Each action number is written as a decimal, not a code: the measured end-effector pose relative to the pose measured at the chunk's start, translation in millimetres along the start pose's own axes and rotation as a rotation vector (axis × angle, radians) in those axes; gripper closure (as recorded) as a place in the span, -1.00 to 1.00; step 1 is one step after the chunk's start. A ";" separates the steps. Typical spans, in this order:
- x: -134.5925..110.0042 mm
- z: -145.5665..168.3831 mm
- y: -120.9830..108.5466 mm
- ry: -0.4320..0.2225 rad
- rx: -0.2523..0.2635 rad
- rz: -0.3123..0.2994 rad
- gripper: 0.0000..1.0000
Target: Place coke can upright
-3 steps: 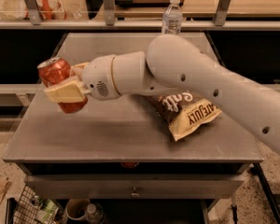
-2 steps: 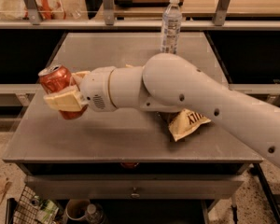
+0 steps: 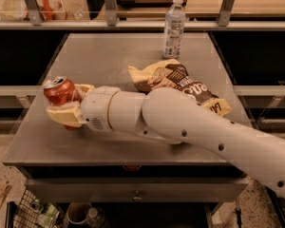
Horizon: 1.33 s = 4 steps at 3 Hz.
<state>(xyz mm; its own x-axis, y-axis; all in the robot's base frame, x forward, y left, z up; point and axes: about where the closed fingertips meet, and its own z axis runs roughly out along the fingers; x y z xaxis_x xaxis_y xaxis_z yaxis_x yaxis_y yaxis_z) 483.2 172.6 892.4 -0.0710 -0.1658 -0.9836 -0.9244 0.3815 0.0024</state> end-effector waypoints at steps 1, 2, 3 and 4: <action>10.2 1.5 2.3 -0.036 0.042 -0.022 1.00; 21.4 1.8 4.7 -0.061 0.079 -0.033 1.00; 26.7 0.1 7.6 -0.073 0.100 -0.034 1.00; 25.9 0.0 7.7 -0.073 0.100 -0.034 0.65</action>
Offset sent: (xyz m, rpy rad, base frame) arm -0.0071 -0.0045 -0.0359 0.0592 -0.0951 -0.1204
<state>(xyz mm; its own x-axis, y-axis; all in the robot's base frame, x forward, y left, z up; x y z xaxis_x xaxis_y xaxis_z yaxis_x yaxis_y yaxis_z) 474.3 171.2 867.0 -0.0094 -0.1145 -0.9934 -0.8835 0.4663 -0.0453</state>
